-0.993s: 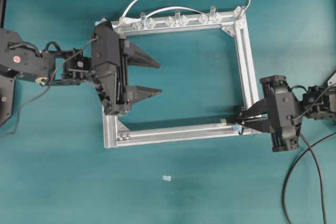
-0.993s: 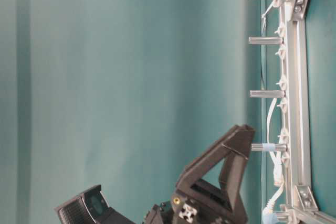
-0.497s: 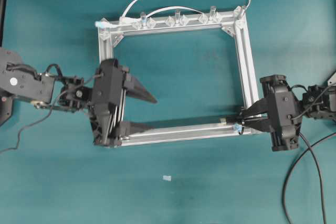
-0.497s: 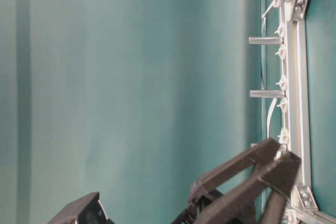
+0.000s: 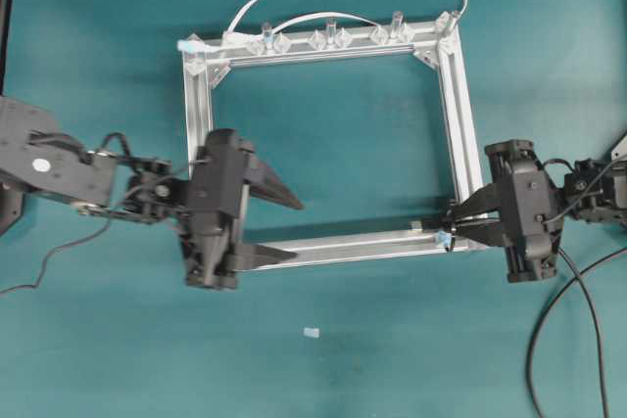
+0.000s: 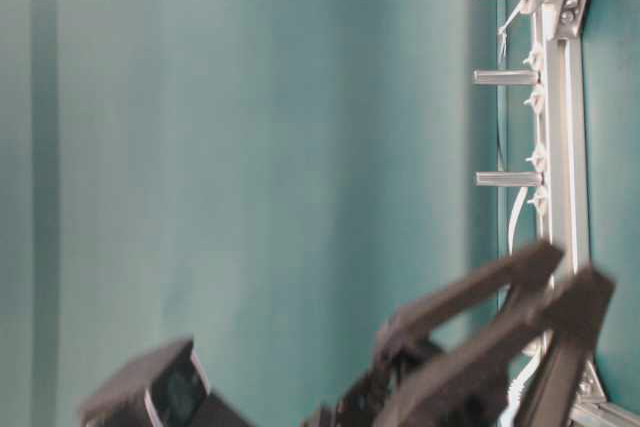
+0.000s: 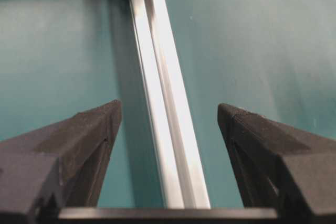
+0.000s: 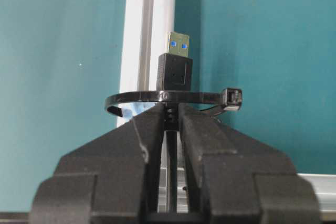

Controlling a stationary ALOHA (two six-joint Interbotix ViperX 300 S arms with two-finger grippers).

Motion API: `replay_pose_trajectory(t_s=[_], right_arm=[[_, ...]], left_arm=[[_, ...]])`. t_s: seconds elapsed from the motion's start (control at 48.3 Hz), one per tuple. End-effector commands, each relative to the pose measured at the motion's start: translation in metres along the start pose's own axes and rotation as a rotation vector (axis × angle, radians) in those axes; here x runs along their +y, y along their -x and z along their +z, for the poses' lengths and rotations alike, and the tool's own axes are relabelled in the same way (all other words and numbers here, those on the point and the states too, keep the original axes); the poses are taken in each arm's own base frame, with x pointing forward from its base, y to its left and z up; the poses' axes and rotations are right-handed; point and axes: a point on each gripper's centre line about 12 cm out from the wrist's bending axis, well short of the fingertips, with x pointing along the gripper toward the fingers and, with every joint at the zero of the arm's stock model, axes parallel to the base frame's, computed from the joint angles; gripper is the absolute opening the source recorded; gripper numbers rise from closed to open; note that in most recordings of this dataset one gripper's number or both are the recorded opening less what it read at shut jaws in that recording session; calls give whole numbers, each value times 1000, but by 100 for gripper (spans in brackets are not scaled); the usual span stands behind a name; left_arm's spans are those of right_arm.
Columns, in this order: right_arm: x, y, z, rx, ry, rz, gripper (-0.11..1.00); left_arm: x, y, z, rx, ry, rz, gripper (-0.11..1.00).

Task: Insert the wire through the string loop located on the right side.
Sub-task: 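Move the left gripper right and grasp the plug beyond the loop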

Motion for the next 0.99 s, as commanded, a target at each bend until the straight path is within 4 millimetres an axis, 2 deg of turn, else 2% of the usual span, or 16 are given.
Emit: replay_pose_trajectory(t_s=[0.0, 0.248, 0.538, 0.973], right_arm=[[1, 0, 9, -30, -1, 1, 14], [1, 0, 9, -30, -1, 1, 14], [0, 0, 7, -26, 0, 0, 14], [-1, 1, 6, -36, 1, -5, 14]], left_arm=[[0, -12, 18, -39, -3, 0, 76], [15, -52, 31, -44, 8, 32, 76], [42, -86, 44, -62, -8, 81, 76], [34, -114, 52, -50, -16, 62, 76]])
